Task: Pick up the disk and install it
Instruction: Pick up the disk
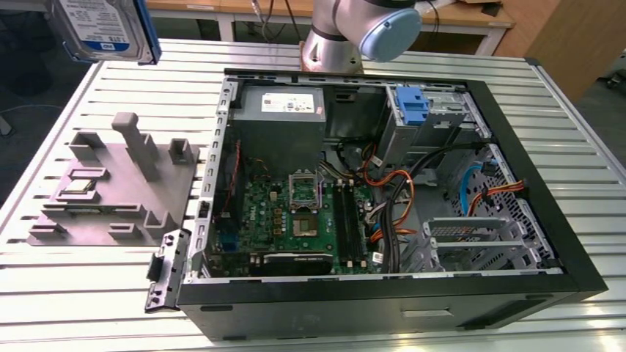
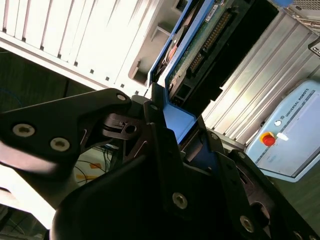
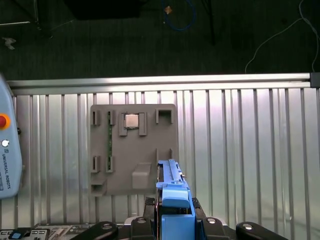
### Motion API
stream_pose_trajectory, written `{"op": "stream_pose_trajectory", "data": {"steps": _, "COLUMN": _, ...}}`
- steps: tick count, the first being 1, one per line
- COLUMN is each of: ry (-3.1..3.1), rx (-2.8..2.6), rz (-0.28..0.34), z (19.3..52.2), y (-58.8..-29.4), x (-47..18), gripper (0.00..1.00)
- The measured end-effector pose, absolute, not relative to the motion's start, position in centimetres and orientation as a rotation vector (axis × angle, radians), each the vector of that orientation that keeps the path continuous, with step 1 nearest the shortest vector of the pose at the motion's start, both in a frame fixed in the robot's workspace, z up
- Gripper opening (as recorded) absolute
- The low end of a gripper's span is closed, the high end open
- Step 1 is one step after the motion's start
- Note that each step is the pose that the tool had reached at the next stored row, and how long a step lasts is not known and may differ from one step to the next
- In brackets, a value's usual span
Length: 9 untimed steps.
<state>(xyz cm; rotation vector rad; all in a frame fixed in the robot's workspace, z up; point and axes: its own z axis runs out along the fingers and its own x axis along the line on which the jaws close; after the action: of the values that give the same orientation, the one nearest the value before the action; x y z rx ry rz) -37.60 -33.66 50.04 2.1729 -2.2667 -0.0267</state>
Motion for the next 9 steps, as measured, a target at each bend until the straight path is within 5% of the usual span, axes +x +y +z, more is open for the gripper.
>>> {"op": "stream_pose_trajectory", "data": {"steps": 9, "ry": -2.267, "rx": 2.173, "rz": -0.027, "z": 50.0, "y": -35.3, "x": -37.4, "gripper": 0.36}}
